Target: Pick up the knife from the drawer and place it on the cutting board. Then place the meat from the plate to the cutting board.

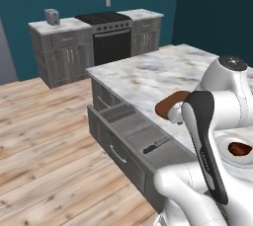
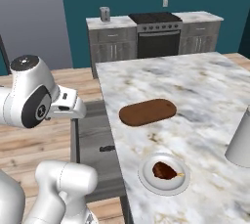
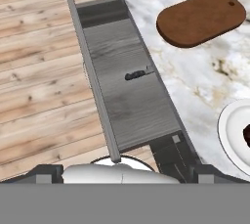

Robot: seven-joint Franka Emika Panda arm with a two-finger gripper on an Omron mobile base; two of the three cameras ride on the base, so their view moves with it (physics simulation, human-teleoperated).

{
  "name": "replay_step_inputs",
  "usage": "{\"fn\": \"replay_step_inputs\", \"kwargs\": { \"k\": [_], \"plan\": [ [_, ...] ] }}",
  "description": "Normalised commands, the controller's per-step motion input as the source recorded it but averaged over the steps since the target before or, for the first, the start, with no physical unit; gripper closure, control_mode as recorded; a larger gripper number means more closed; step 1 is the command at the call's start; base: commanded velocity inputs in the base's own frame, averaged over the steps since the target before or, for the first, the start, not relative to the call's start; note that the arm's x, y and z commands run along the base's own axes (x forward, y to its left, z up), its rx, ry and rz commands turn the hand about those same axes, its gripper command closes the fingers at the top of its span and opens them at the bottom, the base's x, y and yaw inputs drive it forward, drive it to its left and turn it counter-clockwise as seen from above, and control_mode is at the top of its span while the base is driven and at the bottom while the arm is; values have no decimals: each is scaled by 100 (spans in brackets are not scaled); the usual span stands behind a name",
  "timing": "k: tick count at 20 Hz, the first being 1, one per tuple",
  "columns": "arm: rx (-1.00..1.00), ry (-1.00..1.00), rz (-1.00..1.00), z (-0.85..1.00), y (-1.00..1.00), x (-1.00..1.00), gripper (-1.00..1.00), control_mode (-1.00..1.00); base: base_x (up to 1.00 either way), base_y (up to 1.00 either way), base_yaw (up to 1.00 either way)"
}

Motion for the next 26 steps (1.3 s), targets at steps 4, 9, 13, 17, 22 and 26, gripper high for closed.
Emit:
{"fn": "replay_step_inputs", "kwargs": {
  "k": [4,9,13,17,22,26],
  "plan": [
    [0,0,0,0,0,0,-100,100,-1,0,0],
    [0,0,0,-9,0,-42,-100,-100,-11,0,0],
    [0,-9,0,-33,21,-64,-100,-100,0,0,0],
    [5,-10,1,-40,23,-17,-100,-100,0,0,0],
    [9,-1,0,-59,8,24,-100,-100,0,0,0],
    [6,1,0,-46,14,50,-100,-100,0,0,0]
  ]
}}
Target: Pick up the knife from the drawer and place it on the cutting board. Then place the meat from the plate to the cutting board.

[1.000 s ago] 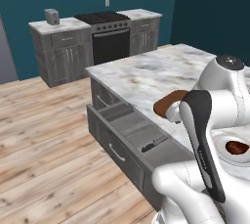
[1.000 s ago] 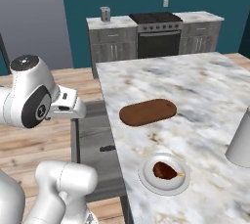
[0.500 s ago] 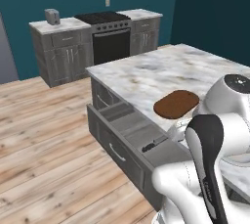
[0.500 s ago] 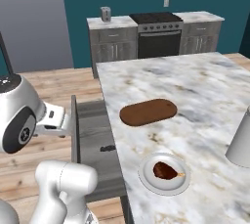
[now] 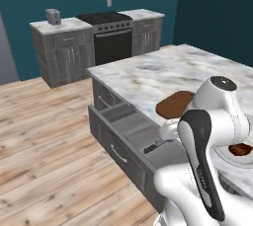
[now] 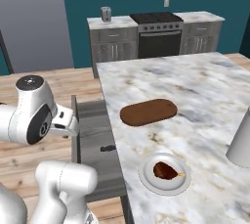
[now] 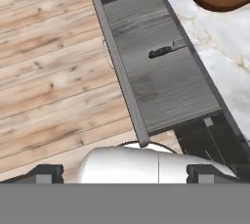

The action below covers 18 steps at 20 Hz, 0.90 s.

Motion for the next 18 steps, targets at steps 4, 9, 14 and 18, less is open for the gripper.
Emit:
{"fn": "replay_step_inputs", "kwargs": {
  "k": [4,9,14,18],
  "plan": [
    [2,1,1,-46,38,27,-100,-100,0,0,0],
    [0,0,0,-55,43,27,-100,-100,0,0,0],
    [0,0,0,-62,25,42,-100,-100,0,0,0],
    [0,0,0,-51,3,47,-100,-100,0,0,0]
  ]
}}
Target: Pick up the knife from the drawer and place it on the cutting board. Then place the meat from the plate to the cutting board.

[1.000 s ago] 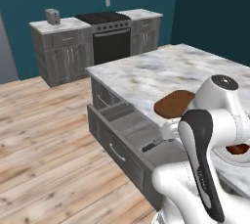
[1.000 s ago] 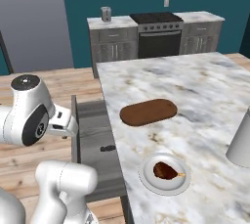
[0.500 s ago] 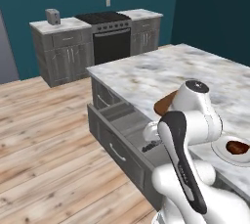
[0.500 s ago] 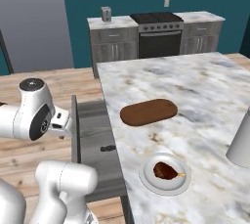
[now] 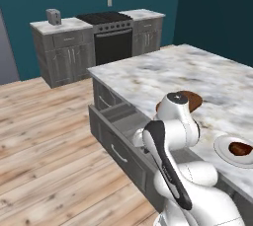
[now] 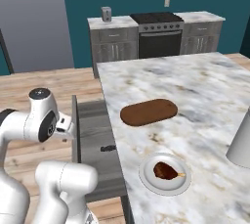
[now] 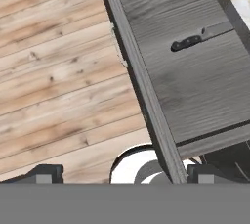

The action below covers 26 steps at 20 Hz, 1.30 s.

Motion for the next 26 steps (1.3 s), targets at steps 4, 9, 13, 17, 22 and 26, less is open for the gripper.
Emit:
{"fn": "replay_step_inputs", "kwargs": {
  "k": [4,9,13,17,22,26],
  "plan": [
    [0,0,0,-40,0,48,-100,-100,0,0,0],
    [0,0,0,-36,5,42,-100,-100,0,0,0],
    [0,0,0,-44,10,39,-100,-100,0,0,0],
    [0,0,0,-47,9,40,-100,-100,0,0,0],
    [0,0,0,-38,1,39,-100,-100,0,0,0],
    [0,0,0,-42,0,34,-100,-100,0,0,0]
  ]
}}
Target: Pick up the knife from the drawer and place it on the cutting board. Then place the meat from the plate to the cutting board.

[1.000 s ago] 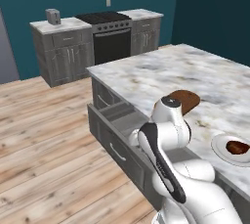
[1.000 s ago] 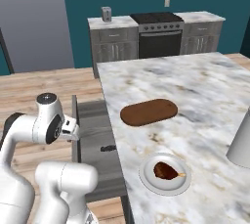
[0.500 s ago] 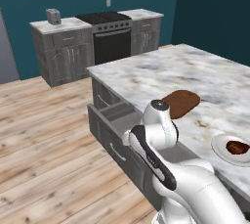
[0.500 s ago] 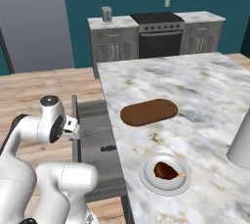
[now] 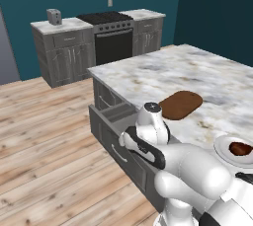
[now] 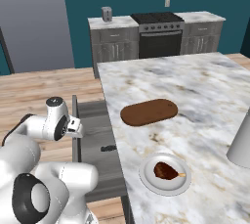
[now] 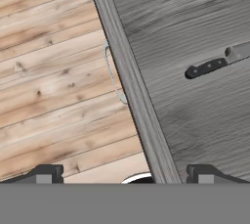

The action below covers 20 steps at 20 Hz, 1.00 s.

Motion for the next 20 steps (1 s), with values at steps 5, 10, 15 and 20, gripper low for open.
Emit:
{"fn": "replay_step_inputs", "kwargs": {
  "k": [5,10,15,20],
  "plan": [
    [0,0,0,-42,0,28,-100,-100,0,0,0],
    [0,0,1,-35,0,13,-100,-100,0,0,0],
    [0,0,2,-31,0,12,-100,-100,0,0,0],
    [0,0,2,-16,0,21,-100,-100,0,0,0]
  ]
}}
